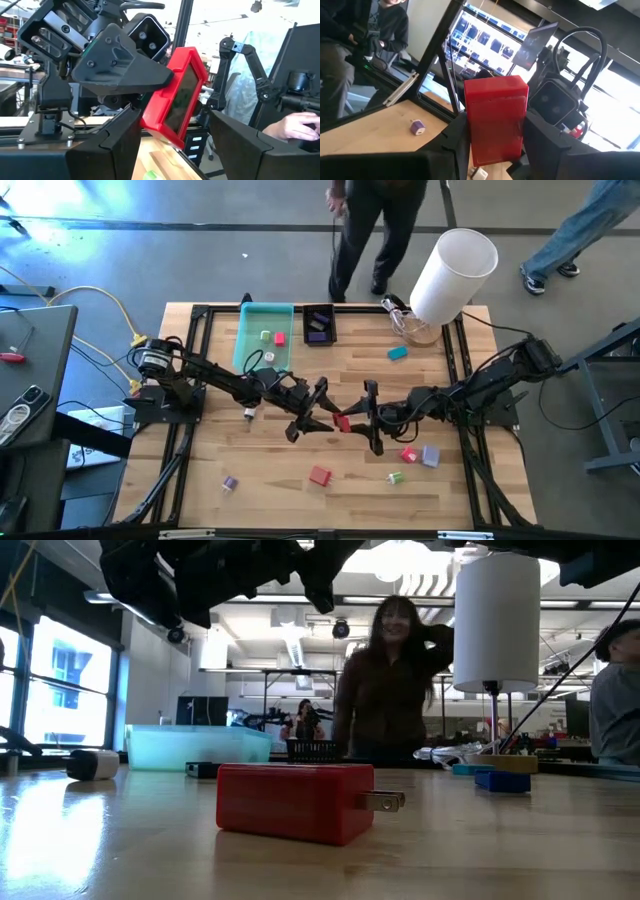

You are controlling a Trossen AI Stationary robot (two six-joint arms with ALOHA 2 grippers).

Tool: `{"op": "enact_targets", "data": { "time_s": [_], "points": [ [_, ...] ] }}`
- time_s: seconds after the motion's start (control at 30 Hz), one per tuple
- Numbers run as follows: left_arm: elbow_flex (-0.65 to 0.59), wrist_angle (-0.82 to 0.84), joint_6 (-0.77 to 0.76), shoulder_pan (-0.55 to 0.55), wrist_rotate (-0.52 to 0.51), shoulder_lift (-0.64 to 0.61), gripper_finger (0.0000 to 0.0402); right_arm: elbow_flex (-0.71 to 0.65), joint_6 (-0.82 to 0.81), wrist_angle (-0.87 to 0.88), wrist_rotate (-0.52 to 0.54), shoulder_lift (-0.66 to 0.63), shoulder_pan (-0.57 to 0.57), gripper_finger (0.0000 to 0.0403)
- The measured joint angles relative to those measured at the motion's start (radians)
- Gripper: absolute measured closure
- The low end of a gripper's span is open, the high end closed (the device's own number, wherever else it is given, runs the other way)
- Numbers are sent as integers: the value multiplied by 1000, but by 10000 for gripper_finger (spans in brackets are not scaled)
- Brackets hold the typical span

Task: Pick & Place Office items
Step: Put the red timer into the black bin

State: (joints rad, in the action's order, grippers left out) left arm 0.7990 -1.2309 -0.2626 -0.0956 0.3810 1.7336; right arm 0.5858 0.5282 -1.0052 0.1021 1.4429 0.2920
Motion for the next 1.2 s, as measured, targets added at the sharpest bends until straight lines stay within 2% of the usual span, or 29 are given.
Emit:
{"op": "enact_targets", "data": {
  "time_s": [0.43, 0.6, 0.77, 0.9, 1.0, 1.2],
  "points": [
    [12, -8, -31, 17, 5, 1, 204, 0, 40, 10, -4, 0, -45, 266],
    [12, -8, -32, 21, 2, 1, 241, 0, 79, 24, -6, 0, -57, 266],
    [12, -8, -40, 28, 35, 1, 303, 0, 82, 45, -25, 0, -61, 266],
    [11, -7, -50, 36, 59, 1, 345, 0, 84, 77, -59, -1, -69, 236],
    [12, -9, -50, 44, 56, 1, 351, 0, 66, 86, -38, 0, -71, 221],
    [12, -8, -92, 46, 61, 1, 351, 0, -5, 89, -15, 0, -62, 215]
  ]
}}
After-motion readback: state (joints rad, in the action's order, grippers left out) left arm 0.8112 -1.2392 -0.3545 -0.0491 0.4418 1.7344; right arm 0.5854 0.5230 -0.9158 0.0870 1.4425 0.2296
